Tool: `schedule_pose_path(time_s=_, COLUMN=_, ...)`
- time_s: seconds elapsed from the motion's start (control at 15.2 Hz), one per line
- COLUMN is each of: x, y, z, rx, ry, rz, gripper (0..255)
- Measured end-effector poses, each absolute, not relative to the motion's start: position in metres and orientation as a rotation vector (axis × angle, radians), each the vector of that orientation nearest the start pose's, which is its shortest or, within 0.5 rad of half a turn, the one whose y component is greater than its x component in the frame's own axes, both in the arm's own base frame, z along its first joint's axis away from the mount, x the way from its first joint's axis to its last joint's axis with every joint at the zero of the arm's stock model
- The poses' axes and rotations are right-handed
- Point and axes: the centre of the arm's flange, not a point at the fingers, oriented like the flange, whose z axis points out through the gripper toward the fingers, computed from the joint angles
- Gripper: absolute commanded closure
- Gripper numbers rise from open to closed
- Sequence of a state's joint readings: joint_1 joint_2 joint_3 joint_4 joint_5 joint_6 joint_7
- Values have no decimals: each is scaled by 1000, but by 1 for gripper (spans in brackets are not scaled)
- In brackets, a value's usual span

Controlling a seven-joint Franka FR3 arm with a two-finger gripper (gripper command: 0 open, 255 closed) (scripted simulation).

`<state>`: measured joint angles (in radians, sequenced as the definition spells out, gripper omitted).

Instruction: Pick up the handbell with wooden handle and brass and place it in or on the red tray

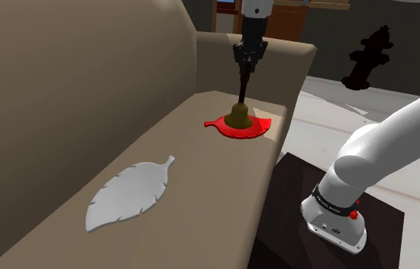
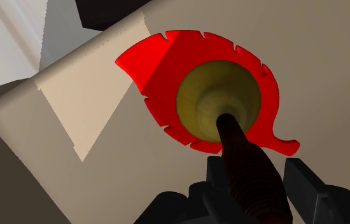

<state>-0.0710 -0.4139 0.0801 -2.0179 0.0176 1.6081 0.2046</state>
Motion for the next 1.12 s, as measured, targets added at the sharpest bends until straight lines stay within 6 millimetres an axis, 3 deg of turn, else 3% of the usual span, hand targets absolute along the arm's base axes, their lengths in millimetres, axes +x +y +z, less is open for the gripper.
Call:
schedule_pose_path(time_s=0.13, x=424, y=12, z=618, rx=-3140, ry=320, rz=-7, gripper=255)
schedule_pose_path(time_s=0.2, x=424, y=12, z=618, rx=-3140, ry=320, rz=-7, gripper=0)
schedule_pose_path(time_s=0.59, x=423, y=12, z=618, rx=-3140, ry=320, rz=-8, gripper=0)
schedule_pose_path(time_s=0.92, x=423, y=14, z=662, rx=-3140, ry=319, rz=-9, gripper=0)
schedule_pose_path(time_s=1.12, x=423, y=13, z=667, rx=-3139, ry=320, rz=-9, gripper=0)
